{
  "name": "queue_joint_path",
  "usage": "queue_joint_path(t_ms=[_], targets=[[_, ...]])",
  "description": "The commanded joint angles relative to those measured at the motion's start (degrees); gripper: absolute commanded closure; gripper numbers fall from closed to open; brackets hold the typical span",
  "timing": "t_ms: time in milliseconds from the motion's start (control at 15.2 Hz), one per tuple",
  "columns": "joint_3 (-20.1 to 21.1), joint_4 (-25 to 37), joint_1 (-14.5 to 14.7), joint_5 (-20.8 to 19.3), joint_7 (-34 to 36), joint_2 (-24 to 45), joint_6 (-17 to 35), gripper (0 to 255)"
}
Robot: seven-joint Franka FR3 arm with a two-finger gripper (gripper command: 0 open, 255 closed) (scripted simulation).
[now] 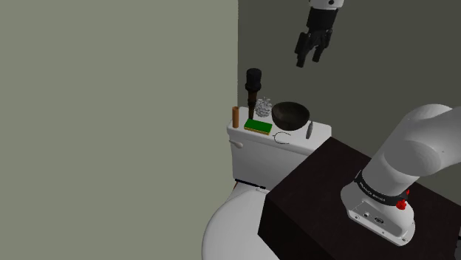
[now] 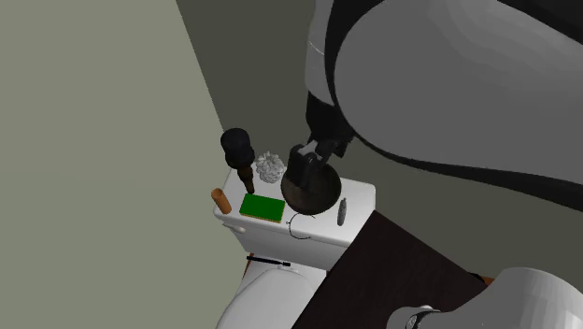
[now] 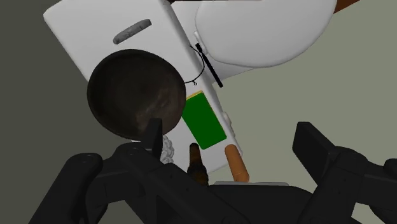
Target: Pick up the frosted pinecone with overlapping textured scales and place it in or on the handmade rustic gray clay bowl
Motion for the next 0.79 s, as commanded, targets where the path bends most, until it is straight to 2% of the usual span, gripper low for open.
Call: queue_joint_path(t_ms=[0,726], targets=[[-1.02,-0.01,-0.15,-0.41,-1.47,3.25,3.29,0],[-5.08,4.80,-0.17,0.51,-8.50,24.40,19.15,0]])
